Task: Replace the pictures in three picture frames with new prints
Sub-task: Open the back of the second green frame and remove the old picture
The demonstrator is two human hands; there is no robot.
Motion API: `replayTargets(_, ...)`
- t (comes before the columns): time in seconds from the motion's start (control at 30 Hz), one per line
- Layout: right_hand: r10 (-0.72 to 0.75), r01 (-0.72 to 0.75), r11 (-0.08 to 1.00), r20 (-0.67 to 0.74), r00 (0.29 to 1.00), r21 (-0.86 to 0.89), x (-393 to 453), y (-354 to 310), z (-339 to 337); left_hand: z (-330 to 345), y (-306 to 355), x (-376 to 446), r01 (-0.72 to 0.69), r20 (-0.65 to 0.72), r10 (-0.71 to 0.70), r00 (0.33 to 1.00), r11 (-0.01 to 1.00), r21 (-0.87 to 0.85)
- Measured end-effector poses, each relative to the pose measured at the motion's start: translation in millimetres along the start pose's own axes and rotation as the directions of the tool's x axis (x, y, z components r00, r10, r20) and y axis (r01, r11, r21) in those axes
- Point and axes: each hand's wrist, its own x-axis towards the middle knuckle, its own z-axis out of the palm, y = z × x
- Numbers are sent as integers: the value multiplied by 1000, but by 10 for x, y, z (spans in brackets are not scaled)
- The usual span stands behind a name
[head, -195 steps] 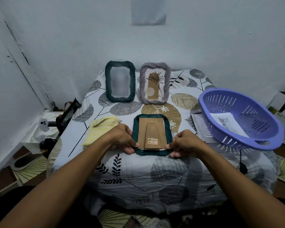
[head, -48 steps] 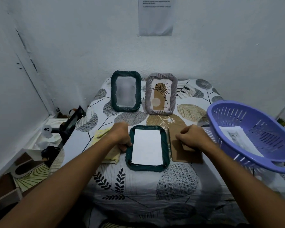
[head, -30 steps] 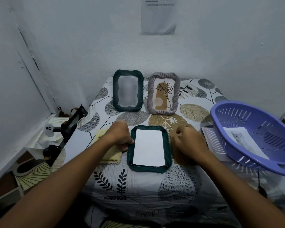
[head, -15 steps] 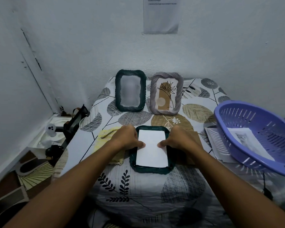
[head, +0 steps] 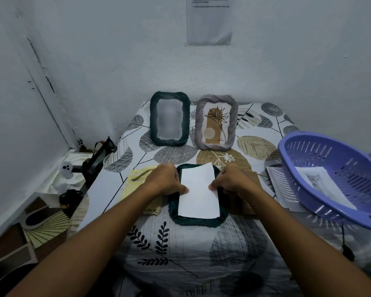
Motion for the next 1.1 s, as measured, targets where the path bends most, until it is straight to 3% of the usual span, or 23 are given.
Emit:
replayTargets(0.37,-46,51,997,-101,994,50,44,84,15,-42,2,10,-20,17,20,1000,1000,-13)
replayTargets(0.67,-48,54,991,-54,997,125,-16,106,-88,-27,-19,38,-54,17,54,998,999,9)
replayTargets(0.77,-36,42,966,-29,999,256,-31,118,-162,-30,-14,51,-78,-78,76,994,997,-22)
replayTargets(0.87,-5,6,941,-5,1000,339,-23,118,-264,-45,74,44,-105,-203,62,977,972,-212)
replayTargets(0.93,-8,3,909,12,1000,416,-28,111,-341,-71,178,30,-69,-169,-13,986,880,-470)
replayTargets(1.0,-15,4,864,18,1000,504,-56,99,-434,-110,299,18,34,-25,-73,997,701,-713)
replayTargets(1.1,-36,37,854,-13,999,519,-180,53,-591,-148,426,37,151,145,-50,988,467,-871)
